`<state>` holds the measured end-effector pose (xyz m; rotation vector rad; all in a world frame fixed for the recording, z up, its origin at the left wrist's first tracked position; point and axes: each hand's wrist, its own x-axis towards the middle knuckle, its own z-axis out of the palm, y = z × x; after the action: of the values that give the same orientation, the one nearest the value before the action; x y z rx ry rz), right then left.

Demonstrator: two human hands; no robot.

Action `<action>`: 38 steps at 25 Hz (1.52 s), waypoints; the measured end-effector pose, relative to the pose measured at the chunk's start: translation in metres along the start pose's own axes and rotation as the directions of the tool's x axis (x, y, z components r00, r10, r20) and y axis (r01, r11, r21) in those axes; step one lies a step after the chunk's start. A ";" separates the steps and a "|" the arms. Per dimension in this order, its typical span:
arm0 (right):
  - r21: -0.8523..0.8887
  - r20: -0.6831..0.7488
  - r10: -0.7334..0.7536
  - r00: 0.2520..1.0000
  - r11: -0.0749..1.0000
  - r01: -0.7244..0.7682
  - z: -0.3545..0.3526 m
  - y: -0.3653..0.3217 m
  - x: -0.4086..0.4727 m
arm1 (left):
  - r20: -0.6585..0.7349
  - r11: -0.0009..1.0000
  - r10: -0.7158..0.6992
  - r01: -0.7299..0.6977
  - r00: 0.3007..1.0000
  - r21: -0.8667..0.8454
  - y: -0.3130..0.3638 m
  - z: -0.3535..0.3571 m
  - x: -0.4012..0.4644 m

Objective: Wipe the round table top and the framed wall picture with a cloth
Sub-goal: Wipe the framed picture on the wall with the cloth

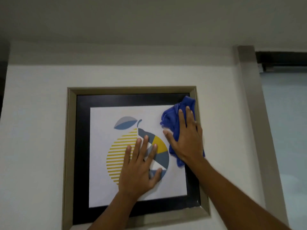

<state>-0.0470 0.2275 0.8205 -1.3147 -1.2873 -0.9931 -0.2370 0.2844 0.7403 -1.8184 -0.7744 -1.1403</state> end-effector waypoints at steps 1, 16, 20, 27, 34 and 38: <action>0.027 0.012 0.024 1.000 0.999 -0.024 0.005 0.001 -0.039 | -0.007 1.000 0.005 -0.005 1.000 0.003 0.001 0.000 -0.001; -0.006 -0.001 -0.030 1.000 1.000 0.030 -0.002 -0.002 0.027 | -0.031 1.000 0.005 -0.004 1.000 0.030 -0.004 0.005 -0.001; 0.069 -0.055 -0.010 0.998 0.997 0.014 0.000 -0.004 0.019 | -0.046 0.999 0.019 -0.017 0.999 0.033 -0.003 0.003 0.001; 0.015 0.124 0.059 0.991 0.998 -0.061 0.019 0.010 -0.174 | -0.014 0.999 0.000 0.001 1.000 0.037 0.000 0.000 0.001; 0.025 0.029 -0.030 0.999 0.999 0.029 0.006 0.005 -0.028 | -0.019 1.000 0.001 -0.001 1.000 0.015 -0.002 0.006 0.000; -0.035 -0.047 -0.087 0.995 0.996 0.085 -0.008 -0.004 0.050 | -0.042 1.000 0.003 -0.003 0.999 -0.005 -0.001 0.003 -0.002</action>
<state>-0.0455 0.2283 0.8713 -1.2605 -1.3046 -1.1040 -0.2379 0.2874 0.7383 -1.7932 -0.7452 -1.1759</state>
